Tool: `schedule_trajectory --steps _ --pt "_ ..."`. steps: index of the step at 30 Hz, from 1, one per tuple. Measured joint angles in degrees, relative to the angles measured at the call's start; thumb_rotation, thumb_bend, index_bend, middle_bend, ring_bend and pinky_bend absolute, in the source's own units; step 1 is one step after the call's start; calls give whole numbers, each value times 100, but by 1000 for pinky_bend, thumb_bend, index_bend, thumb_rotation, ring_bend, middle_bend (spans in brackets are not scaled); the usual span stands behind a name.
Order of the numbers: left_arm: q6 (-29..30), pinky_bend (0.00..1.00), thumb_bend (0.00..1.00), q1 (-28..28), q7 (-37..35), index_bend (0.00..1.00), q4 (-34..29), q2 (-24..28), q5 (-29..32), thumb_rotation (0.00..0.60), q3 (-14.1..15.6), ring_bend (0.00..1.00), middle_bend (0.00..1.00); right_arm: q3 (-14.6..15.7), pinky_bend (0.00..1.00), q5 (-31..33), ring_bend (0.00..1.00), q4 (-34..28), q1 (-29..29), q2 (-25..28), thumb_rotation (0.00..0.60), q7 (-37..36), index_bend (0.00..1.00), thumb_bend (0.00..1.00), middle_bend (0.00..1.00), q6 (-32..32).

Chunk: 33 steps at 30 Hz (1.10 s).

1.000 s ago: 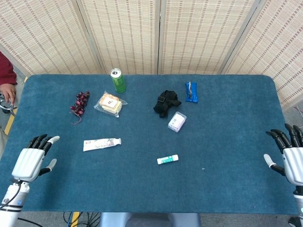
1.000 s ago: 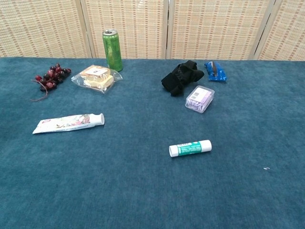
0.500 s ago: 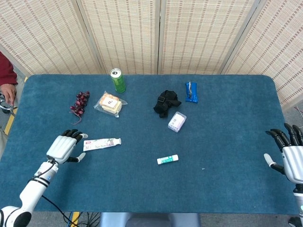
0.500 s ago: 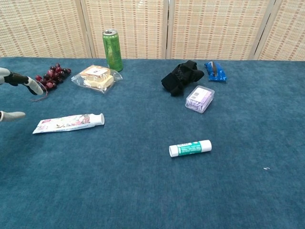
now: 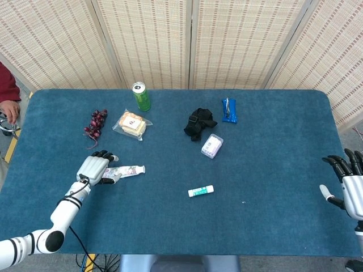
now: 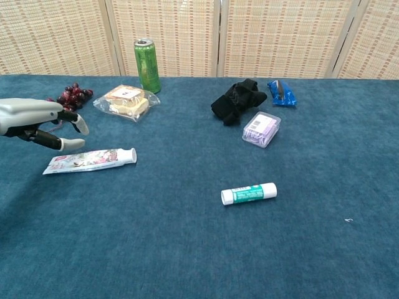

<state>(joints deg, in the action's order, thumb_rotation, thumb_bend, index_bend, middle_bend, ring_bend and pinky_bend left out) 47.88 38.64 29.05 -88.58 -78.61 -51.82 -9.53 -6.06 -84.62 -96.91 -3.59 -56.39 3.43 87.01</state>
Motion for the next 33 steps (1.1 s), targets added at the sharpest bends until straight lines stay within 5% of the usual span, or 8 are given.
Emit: schedule_trajectory --steps 19,33 --pt "278 109 293 420 405 233 573 -782 118 180 317 56 156 59 0 36 130 84 153 26 600 -159 253 193 253 132" --pt "638 109 283 266 243 268 86 -706 -432 164 595 55 155 68 0 11 130 47 175 8 600 -97 253 193 253 157"
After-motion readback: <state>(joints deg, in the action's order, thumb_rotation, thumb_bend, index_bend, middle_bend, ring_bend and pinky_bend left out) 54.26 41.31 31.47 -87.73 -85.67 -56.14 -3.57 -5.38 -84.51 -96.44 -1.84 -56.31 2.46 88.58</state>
